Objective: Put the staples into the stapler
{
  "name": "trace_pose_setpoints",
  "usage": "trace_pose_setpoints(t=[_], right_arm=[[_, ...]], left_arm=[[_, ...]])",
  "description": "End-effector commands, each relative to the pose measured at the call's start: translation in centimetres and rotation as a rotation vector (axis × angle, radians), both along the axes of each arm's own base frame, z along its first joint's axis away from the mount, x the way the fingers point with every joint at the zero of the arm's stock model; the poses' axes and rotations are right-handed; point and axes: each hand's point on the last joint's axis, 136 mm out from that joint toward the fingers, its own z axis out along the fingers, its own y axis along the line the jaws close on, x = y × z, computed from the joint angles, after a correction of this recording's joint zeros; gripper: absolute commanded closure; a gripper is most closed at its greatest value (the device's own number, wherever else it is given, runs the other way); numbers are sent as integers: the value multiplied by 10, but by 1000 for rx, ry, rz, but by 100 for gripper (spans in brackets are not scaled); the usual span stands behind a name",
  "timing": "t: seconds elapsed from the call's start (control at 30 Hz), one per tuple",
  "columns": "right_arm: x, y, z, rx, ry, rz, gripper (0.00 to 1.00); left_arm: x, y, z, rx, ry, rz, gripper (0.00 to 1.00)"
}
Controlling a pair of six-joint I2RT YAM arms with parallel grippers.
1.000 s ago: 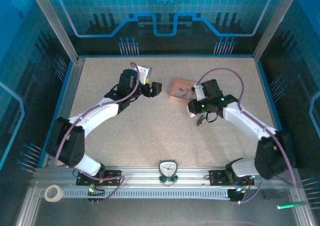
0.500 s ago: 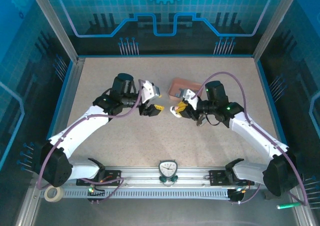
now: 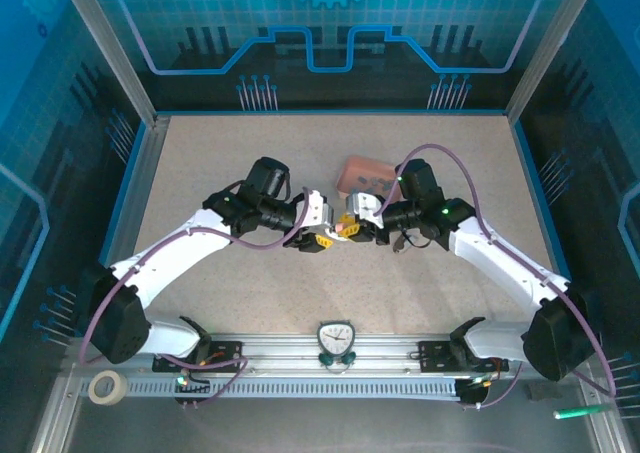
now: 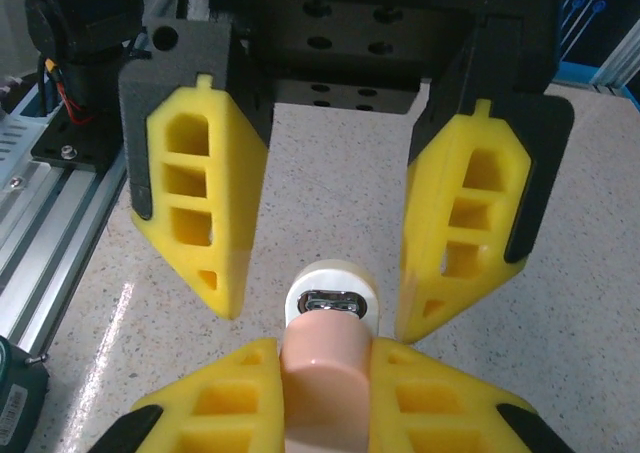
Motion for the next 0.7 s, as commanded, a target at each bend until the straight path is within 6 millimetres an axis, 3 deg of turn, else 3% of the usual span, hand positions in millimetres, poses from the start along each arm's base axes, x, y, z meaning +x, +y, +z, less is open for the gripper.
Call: trace_pose_setpoints(t=[0.0,0.2,0.33,0.4,0.53,0.67], right_arm=[[-2,10,19,53,-49,57,88],[-2,9,18,49,-52,50,87],[-1,7,19,54,-58,31,84],[6,5,20,69,-38,-43,71],[28,-7,18,172,235,-386,43],[32,-13,6,224,458,-603,34]], left_arm=[[-1,-4,6,-3,-40,-33,50],[2,-1,2,22,-54,-22,64],[5,1,-1,39,-70,-10,82],[7,2,-1,50,-79,6,85],[15,4,1,57,-97,50,87],[20,5,0,65,-115,70,87]])
